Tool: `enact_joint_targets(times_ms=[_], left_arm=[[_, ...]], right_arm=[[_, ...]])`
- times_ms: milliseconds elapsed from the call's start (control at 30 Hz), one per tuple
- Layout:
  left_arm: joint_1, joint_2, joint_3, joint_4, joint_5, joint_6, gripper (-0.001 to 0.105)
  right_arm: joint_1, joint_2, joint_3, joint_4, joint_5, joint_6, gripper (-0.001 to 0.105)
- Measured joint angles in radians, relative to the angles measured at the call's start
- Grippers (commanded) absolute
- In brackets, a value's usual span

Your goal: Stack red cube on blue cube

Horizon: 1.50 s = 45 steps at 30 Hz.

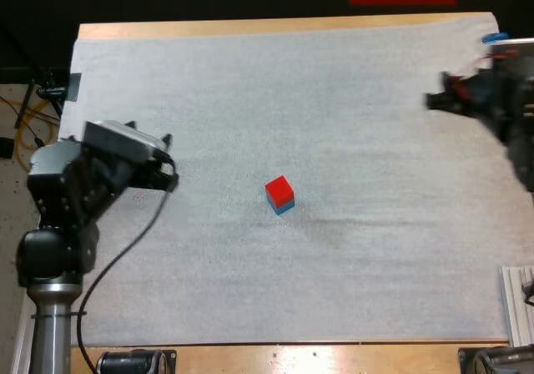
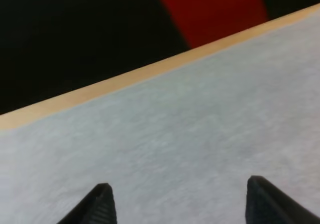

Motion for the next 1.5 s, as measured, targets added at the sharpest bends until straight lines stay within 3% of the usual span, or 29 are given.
enact_joint_targets(times_ms=[167, 267, 533, 667, 1133, 1333, 1433, 1500], left_arm=[[0.091, -0.011, 0.000, -0.009, 0.011, -0.029, 0.056], [0.118, -0.051, 0.000, 0.002, 0.059, -0.032, 0.056], [0.112, -0.206, 0.000, 0.042, 0.089, -0.032, 0.056], [0.051, -0.302, -0.002, 0.055, 0.090, -0.030, 0.056], [0.015, -0.581, -0.003, 0.404, 0.093, 0.085, 0.056], [0.015, -0.707, 0.073, 0.471, 0.093, 0.087, 0.056], [0.015, -0.793, 0.114, 0.526, 0.084, 0.087, 0.056], [0.015, -0.853, 0.136, 0.569, 0.034, 0.087, 0.056]], right_arm=[[-0.116, -0.067, 0.000, 0.054, -0.015, -0.037, 0.054], [-0.166, -0.118, 0.011, 0.091, -0.018, -0.053, 0.054], [-0.176, -0.329, 0.127, 0.137, -0.027, -0.060, 0.054], [-0.176, -0.471, 0.210, 0.146, -0.027, -0.060, 0.054], [-0.176, -0.914, 0.394, 0.274, -0.027, -0.060, 0.054], [-0.176, -1.092, 0.478, 0.328, -0.041, -0.060, 0.054], [-0.176, -1.175, 0.518, 0.336, -0.100, -0.060, 0.054], [-0.176, -1.237, 0.550, 0.346, -0.140, -0.060, 0.054]])
